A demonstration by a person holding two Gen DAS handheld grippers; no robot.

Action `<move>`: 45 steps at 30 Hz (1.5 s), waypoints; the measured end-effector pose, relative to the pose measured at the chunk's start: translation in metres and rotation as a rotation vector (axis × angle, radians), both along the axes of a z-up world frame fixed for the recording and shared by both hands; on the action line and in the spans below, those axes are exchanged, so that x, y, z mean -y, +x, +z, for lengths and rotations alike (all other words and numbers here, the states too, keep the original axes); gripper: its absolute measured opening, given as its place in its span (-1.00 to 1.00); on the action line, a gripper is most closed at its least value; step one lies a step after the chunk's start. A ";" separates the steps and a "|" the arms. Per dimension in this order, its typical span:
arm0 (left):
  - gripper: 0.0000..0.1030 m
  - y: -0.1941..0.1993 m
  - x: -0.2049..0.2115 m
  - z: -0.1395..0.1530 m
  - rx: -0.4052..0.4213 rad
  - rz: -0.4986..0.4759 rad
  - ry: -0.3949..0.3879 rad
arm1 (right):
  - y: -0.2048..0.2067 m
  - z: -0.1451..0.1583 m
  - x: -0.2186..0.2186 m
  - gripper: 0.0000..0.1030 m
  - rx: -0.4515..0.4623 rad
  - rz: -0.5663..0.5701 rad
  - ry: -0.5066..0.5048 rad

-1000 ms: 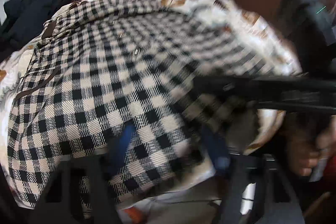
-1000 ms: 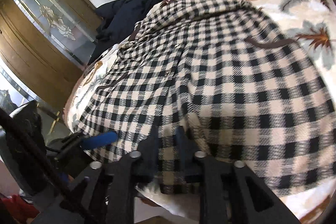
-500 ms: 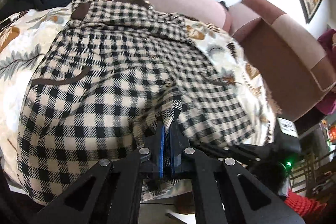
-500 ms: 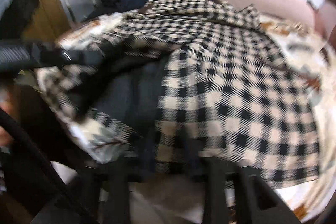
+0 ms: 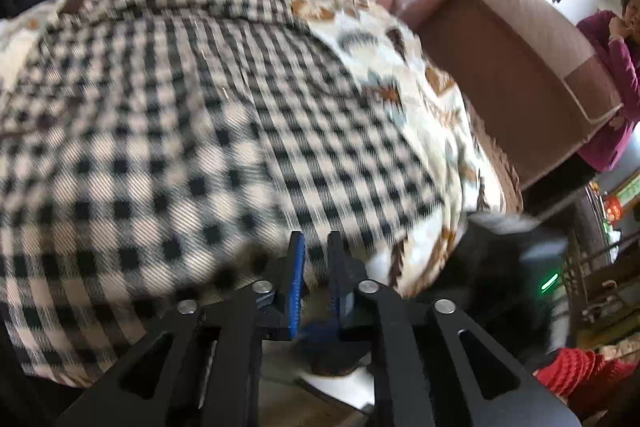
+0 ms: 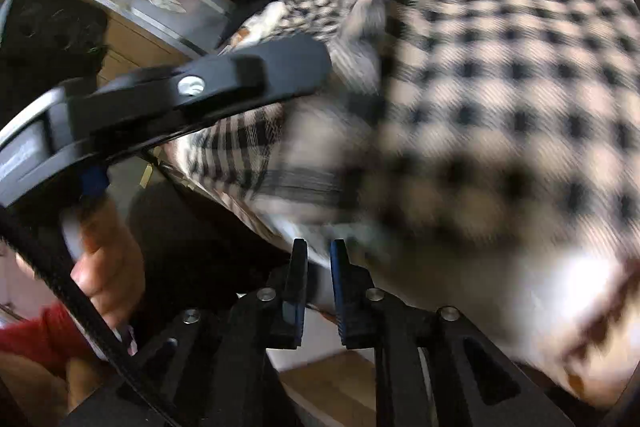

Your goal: Fold large clothes

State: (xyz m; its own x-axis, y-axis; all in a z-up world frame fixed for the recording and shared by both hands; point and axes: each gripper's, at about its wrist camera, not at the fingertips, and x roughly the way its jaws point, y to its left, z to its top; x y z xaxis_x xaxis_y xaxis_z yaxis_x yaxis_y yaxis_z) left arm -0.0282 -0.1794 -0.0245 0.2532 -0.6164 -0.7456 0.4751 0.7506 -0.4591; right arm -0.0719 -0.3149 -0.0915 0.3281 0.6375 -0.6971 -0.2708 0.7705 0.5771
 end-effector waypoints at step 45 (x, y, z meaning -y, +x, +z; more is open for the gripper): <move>0.43 0.044 -0.189 -0.038 -0.082 0.412 -0.171 | 0.056 0.003 0.118 0.08 0.043 -0.325 0.141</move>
